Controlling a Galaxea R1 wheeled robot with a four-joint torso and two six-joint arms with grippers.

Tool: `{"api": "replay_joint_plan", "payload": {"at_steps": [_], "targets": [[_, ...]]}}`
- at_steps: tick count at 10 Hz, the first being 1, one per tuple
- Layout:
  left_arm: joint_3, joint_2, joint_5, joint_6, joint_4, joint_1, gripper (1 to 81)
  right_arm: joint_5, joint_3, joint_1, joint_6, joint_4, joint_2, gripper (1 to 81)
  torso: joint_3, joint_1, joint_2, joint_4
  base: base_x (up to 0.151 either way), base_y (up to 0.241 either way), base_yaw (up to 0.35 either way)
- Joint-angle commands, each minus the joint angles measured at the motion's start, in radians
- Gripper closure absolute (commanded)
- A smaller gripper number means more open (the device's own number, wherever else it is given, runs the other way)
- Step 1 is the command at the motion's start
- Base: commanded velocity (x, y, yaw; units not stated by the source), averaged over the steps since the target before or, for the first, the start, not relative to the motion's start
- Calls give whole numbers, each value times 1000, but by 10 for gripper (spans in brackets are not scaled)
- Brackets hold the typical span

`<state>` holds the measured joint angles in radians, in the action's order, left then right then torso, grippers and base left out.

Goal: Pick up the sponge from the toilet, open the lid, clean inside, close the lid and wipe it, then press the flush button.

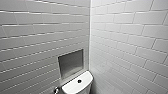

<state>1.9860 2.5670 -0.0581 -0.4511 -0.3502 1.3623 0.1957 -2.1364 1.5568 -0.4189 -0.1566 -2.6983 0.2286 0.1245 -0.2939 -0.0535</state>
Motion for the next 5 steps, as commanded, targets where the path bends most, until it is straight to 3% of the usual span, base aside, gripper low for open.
{"api": "replay_joint_plan", "payload": {"at_steps": [1,3,5], "targets": [[117,93,46,-12,-10,28,811,24,3,-28,5,0,-14,811,0,0,0,0,0,0,0],[263,183,53,-12,56,54,811,24,-41,-28,2,3,-44,811,0,0,0,0,0,0,0],[390,263,55,-11,50,80,811,24,-111,-22,0,3,-79,811,0,0,-1,0,0,0,0]]}}
